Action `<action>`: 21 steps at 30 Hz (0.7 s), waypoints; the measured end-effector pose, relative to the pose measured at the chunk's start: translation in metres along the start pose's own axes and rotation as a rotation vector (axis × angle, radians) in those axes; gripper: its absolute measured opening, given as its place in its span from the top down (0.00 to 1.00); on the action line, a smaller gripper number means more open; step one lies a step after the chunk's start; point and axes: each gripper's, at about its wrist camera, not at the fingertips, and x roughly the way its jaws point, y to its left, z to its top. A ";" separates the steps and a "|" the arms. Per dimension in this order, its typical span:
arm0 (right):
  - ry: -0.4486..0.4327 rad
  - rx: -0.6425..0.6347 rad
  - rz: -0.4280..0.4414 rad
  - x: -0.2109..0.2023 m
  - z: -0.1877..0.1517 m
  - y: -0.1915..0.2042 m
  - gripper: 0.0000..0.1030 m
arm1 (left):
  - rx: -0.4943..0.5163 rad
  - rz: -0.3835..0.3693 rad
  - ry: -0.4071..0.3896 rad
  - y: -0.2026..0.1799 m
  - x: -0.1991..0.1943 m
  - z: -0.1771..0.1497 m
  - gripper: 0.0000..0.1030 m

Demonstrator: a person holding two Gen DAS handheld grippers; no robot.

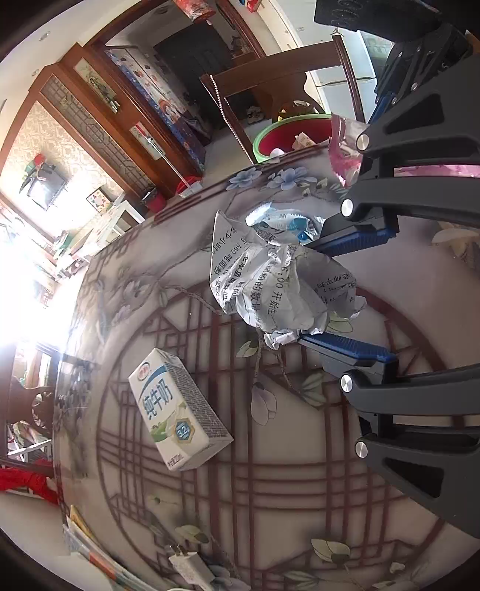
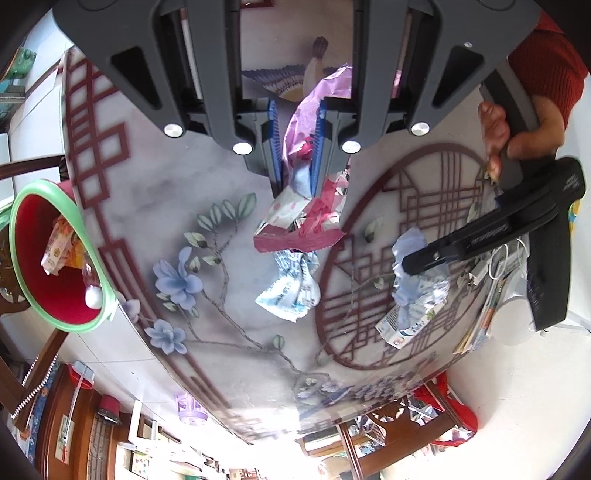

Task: Collect trash
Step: 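Drop the pink wrapper into the red bin with the right tool while the left tool drops the foil in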

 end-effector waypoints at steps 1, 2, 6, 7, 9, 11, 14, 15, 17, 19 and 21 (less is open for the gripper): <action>-0.003 -0.001 0.004 -0.001 0.001 0.000 0.85 | 0.001 0.003 -0.007 -0.002 -0.003 0.000 0.63; -0.006 -0.002 0.008 -0.001 0.002 0.000 0.85 | 0.002 0.005 -0.013 -0.004 -0.006 0.000 0.63; -0.010 -0.005 0.015 -0.004 0.003 -0.004 0.85 | 0.006 0.004 -0.024 -0.013 -0.010 0.002 0.63; -0.011 -0.004 0.017 -0.005 0.004 -0.005 0.85 | 0.008 0.004 -0.028 -0.015 -0.009 0.002 0.63; -0.014 -0.003 0.018 -0.007 0.004 -0.010 0.85 | 0.010 0.004 -0.031 -0.022 -0.008 0.002 0.63; -0.016 -0.001 0.019 -0.010 0.005 -0.016 0.85 | 0.014 0.001 -0.034 -0.028 -0.008 0.001 0.63; -0.019 0.002 0.018 -0.013 0.006 -0.026 0.85 | 0.027 0.004 -0.036 -0.040 -0.006 0.000 0.63; -0.019 0.003 0.018 -0.014 0.006 -0.030 0.85 | 0.030 0.004 -0.038 -0.045 -0.004 0.000 0.63; -0.020 0.003 0.020 -0.016 0.007 -0.038 0.85 | 0.029 0.003 -0.041 -0.053 -0.003 -0.001 0.63; -0.019 0.001 0.022 -0.018 0.009 -0.046 0.85 | 0.028 0.005 -0.044 -0.060 -0.001 -0.001 0.63; -0.018 -0.005 0.025 -0.019 0.011 -0.053 0.85 | 0.026 0.008 -0.047 -0.067 0.002 -0.001 0.63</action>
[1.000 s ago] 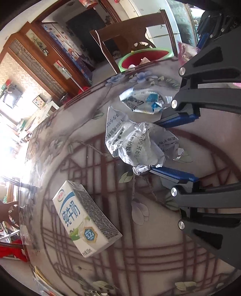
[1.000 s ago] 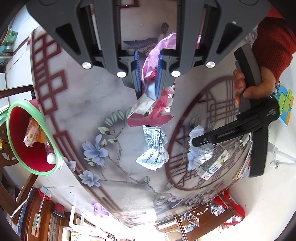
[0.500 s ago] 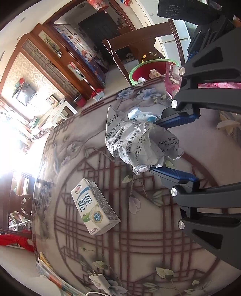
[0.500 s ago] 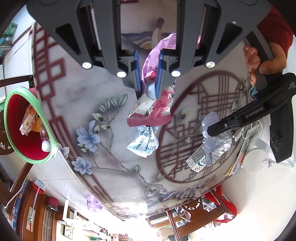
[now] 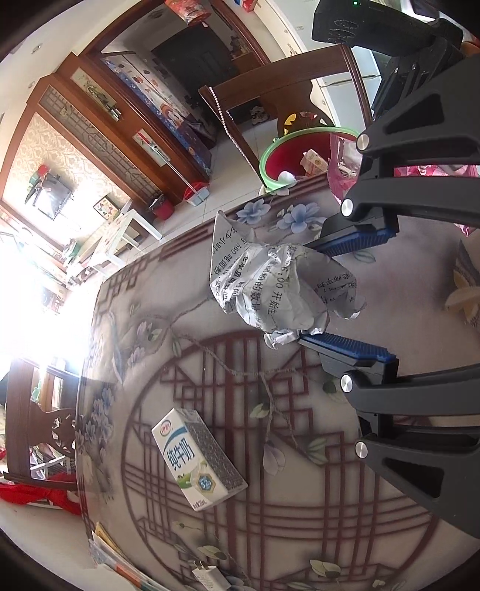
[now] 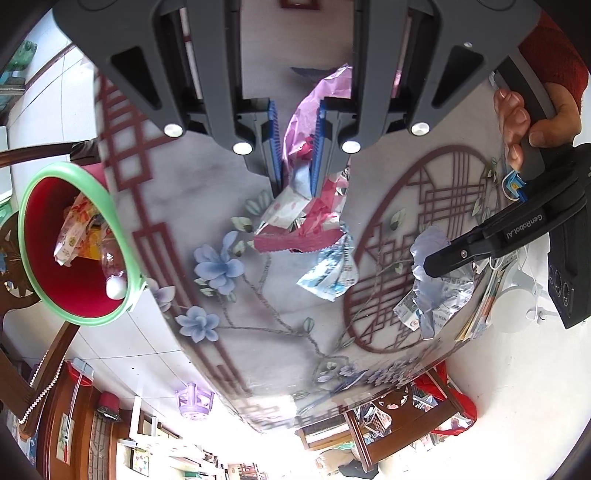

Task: Collect trash
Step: 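Drop the pink wrapper into the red bin with the right tool while the left tool drops the foil in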

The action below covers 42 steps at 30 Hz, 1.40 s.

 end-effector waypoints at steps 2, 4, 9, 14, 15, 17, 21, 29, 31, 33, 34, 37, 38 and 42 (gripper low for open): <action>0.000 -0.004 0.004 -0.001 0.002 -0.007 0.85 | -0.002 0.004 -0.004 -0.007 0.002 0.000 0.63; -0.001 -0.011 0.009 -0.003 0.005 -0.014 0.85 | -0.007 0.006 -0.009 -0.014 0.004 0.000 0.63; -0.008 -0.022 0.017 -0.008 0.012 -0.032 0.85 | -0.010 0.008 -0.021 -0.031 0.010 0.000 0.63; -0.025 -0.013 0.000 -0.014 0.021 -0.057 0.85 | -0.013 0.003 -0.018 -0.048 0.017 -0.002 0.63; -0.032 -0.004 -0.009 -0.016 0.024 -0.066 0.85 | -0.013 0.002 -0.015 -0.052 0.019 -0.002 0.63; -0.051 0.022 -0.033 -0.022 0.030 -0.086 0.85 | -0.008 0.000 -0.007 -0.060 0.024 -0.002 0.63; -0.087 0.076 -0.097 -0.032 0.039 -0.127 0.85 | 0.018 -0.004 0.012 -0.079 0.035 -0.001 0.63; -0.134 0.178 -0.255 -0.045 0.056 -0.210 0.85 | 0.097 -0.032 0.065 -0.118 0.059 0.002 0.63; -0.136 0.200 -0.270 -0.044 0.058 -0.224 0.85 | 0.134 -0.046 0.081 -0.132 0.066 0.003 0.63; -0.142 0.219 -0.283 -0.043 0.059 -0.235 0.85 | 0.166 -0.071 0.100 -0.146 0.074 0.005 0.63; -0.145 0.227 -0.289 -0.042 0.059 -0.238 0.83 | 0.172 -0.084 0.109 -0.151 0.078 0.006 0.63; -0.153 0.257 -0.314 -0.040 0.058 -0.248 0.52 | 0.200 -0.118 0.134 -0.169 0.091 0.009 0.63; -0.164 0.264 -0.324 -0.042 0.057 -0.250 0.46 | 0.216 -0.124 0.140 -0.176 0.096 0.010 0.63; -0.202 0.291 -0.351 -0.055 0.051 -0.264 0.35 | 0.276 -0.154 0.157 -0.208 0.110 0.012 0.63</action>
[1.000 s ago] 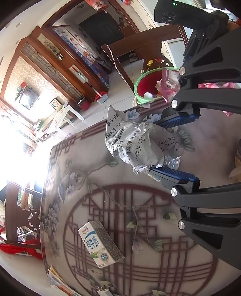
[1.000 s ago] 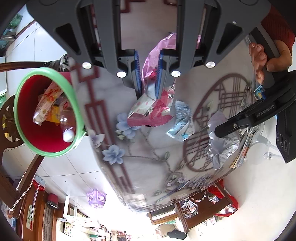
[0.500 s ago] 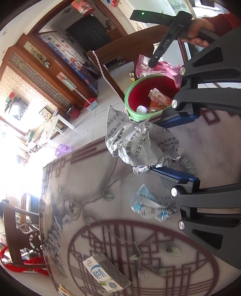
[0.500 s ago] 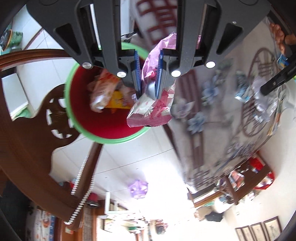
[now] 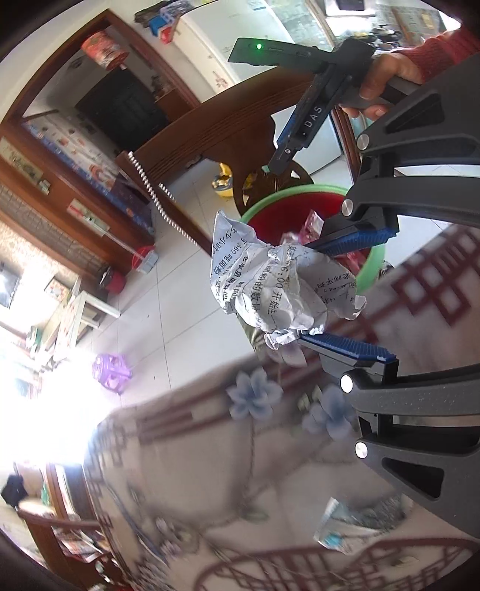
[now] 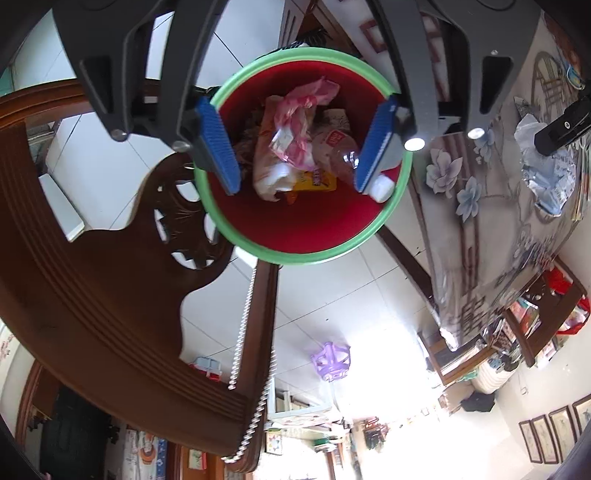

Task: Collect trash
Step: 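Drop the pink wrapper into the red bin with the right tool while the left tool drops the foil in, then grasp the blue-white snack wrapper with the right tool while the left tool grasps the white milk carton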

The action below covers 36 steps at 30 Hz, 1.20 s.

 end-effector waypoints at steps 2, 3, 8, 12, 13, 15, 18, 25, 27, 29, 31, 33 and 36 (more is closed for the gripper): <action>-0.015 0.014 -0.024 -0.006 0.000 -0.010 0.35 | 0.047 -0.010 0.005 -0.017 0.009 0.007 0.62; -0.022 0.021 -0.037 -0.009 -0.001 -0.013 0.34 | 0.070 -0.017 0.007 -0.025 0.013 0.010 0.62; -0.048 0.077 -0.095 -0.027 -0.009 -0.041 0.32 | 0.162 -0.052 0.019 -0.067 0.040 0.025 0.61; -0.050 0.115 -0.142 -0.038 -0.019 -0.060 0.32 | 0.210 -0.076 0.026 -0.093 0.058 0.034 0.44; -0.048 0.124 -0.150 -0.040 -0.022 -0.064 0.32 | 0.217 -0.077 0.023 -0.097 0.059 0.034 0.40; -0.042 0.142 -0.162 -0.043 -0.028 -0.069 0.32 | 0.231 -0.080 0.010 -0.104 0.058 0.036 0.33; -0.038 0.147 -0.175 -0.048 -0.035 -0.069 0.32 | 0.240 -0.084 -0.008 -0.102 0.047 0.034 0.23; -0.024 0.051 -0.096 -0.045 -0.040 -0.014 0.32 | 0.123 0.017 -0.097 -0.021 -0.018 0.023 0.21; -0.009 -0.001 -0.041 -0.038 -0.041 0.018 0.32 | 0.065 0.086 -0.117 0.019 -0.040 0.014 0.21; 0.017 -0.050 0.030 -0.031 -0.044 0.053 0.32 | -0.009 0.174 -0.135 0.066 -0.066 0.002 0.21; 0.060 -0.105 0.128 -0.021 -0.050 0.098 0.30 | -0.093 0.252 -0.147 0.113 -0.091 -0.013 0.21; 0.096 -0.149 0.208 -0.012 -0.056 0.139 0.29 | -0.166 0.322 -0.150 0.155 -0.111 -0.030 0.21; 0.155 -0.223 0.319 0.000 -0.072 0.206 0.29 | -0.273 0.397 -0.136 0.212 -0.139 -0.054 0.21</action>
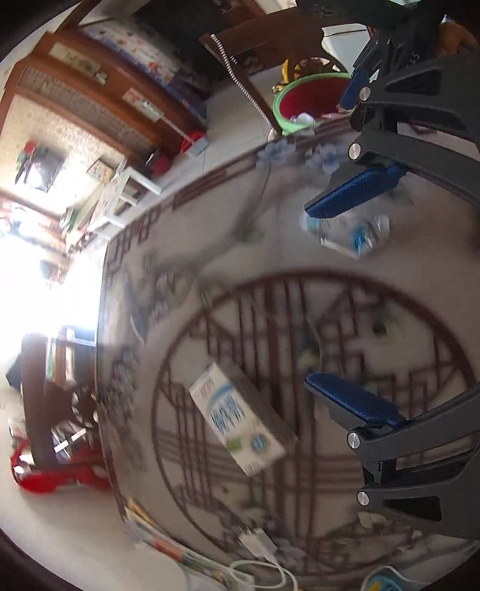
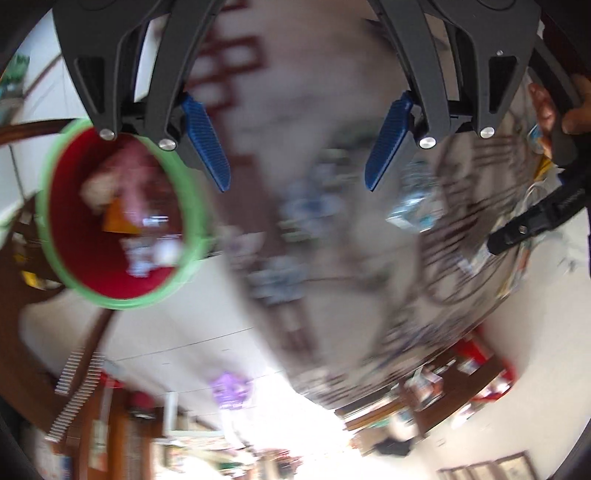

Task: Collect trash
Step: 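Grasp the blue-white snack wrapper with the right tool while the left tool grasps the white milk carton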

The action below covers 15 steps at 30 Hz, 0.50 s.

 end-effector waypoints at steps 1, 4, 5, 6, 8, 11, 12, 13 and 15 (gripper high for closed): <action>0.020 -0.021 0.022 0.011 -0.001 0.018 0.29 | -0.027 0.018 -0.001 0.019 -0.004 -0.002 0.21; 0.063 -0.046 0.073 0.045 -0.002 0.064 0.29 | -0.046 0.047 -0.013 0.057 -0.011 -0.003 0.21; 0.067 -0.045 0.074 0.052 -0.001 0.073 0.29 | -0.042 0.048 -0.014 0.062 -0.010 -0.001 0.21; 0.073 -0.043 0.064 0.063 0.000 0.083 0.29 | -0.033 0.048 -0.012 0.068 -0.007 0.001 0.20; 0.100 -0.032 0.040 0.082 0.003 0.096 0.29 | -0.012 0.044 -0.011 0.074 -0.003 0.007 0.19; 0.118 -0.028 0.022 0.095 0.003 0.111 0.32 | 0.041 0.037 -0.006 0.081 0.014 0.021 0.18; 0.123 -0.033 0.013 0.099 0.003 0.114 0.43 | 0.061 0.037 0.000 0.082 0.019 0.025 0.17; 0.132 -0.031 0.008 0.103 0.002 0.114 0.51 | 0.083 0.037 0.012 0.084 0.029 0.031 0.17; 0.153 -0.006 0.009 0.107 0.002 0.112 0.73 | 0.127 0.032 0.032 0.085 0.046 0.042 0.17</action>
